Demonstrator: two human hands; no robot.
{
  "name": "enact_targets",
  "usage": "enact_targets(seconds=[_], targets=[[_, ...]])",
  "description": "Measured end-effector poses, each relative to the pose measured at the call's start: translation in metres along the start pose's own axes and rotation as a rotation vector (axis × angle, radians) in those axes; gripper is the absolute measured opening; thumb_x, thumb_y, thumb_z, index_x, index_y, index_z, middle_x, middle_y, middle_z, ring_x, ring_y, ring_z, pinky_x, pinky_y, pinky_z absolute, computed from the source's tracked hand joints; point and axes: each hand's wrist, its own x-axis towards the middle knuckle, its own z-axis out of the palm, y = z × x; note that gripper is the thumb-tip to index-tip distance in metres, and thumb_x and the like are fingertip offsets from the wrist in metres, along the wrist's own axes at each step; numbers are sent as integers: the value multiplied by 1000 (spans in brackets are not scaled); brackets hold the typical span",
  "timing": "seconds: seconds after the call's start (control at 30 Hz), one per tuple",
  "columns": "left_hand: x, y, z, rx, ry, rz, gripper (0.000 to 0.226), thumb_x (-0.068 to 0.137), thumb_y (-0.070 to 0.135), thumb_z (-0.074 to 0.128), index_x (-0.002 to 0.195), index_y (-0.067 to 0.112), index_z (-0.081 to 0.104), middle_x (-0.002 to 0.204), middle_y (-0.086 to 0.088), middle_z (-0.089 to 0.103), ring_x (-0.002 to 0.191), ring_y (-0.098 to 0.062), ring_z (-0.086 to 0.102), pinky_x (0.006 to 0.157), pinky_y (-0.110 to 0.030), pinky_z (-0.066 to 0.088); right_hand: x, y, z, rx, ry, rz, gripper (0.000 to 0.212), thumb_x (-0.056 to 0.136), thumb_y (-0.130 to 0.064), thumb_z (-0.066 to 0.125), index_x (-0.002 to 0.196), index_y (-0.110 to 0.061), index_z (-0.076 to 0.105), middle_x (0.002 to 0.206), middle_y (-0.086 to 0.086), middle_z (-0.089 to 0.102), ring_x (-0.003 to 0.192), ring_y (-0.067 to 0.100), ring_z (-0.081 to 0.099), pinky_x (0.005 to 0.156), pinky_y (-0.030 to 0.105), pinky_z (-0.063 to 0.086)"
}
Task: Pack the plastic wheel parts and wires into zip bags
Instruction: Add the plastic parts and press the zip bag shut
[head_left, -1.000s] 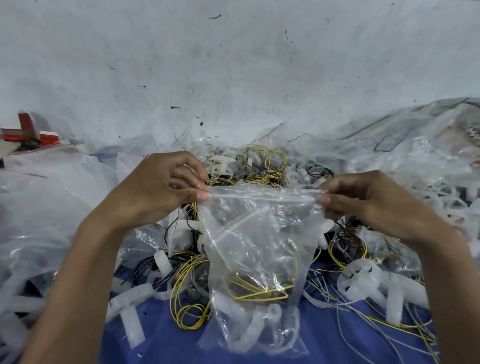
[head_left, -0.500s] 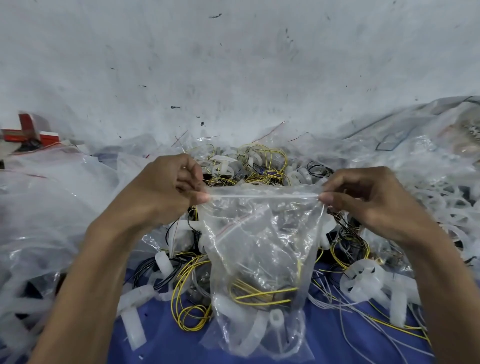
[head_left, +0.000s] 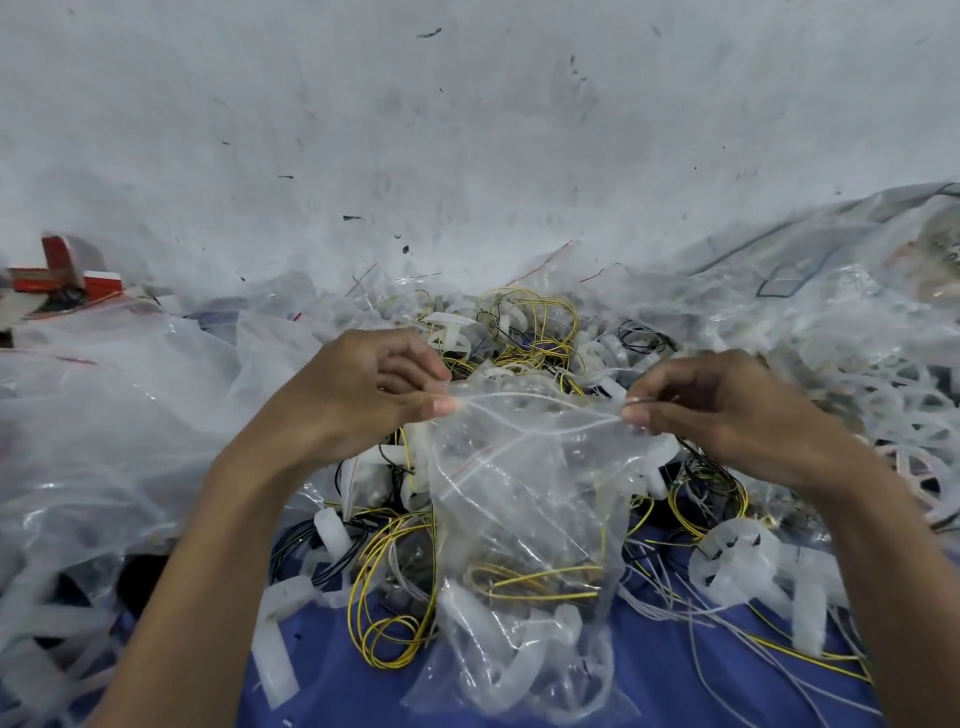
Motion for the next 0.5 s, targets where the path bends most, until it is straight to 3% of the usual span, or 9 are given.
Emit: enact_targets(seconds=[0.23,0.43,0.5], targets=[[5,-6,8,25,63,14,16,71,17,80,78,26,70,76,8,69,70,-2,62,65,-7,48,2,8,-2,-96,22,15,20,67,-42,66,73,-24,72,74,-4,71,70,9,66,67,19,52],[6,-6,11,37,106,62,21,71,11,80,75,28,67,68,13,67,66,4,60,67,-8,47,4,9,0,-191,56,7,5,77,-27,71,73,-23,71,70,-4,70,66,7,65,66,18,51],[5,-6,9,13,106,55,22,70,9,80,75,26,67,66,12,67,66,4,61,69,-9,49,3,8,-1,-201,95,-24,9,78,-21,71,71,-25,70,69,-2,70,65,6,65,65,17,51]])
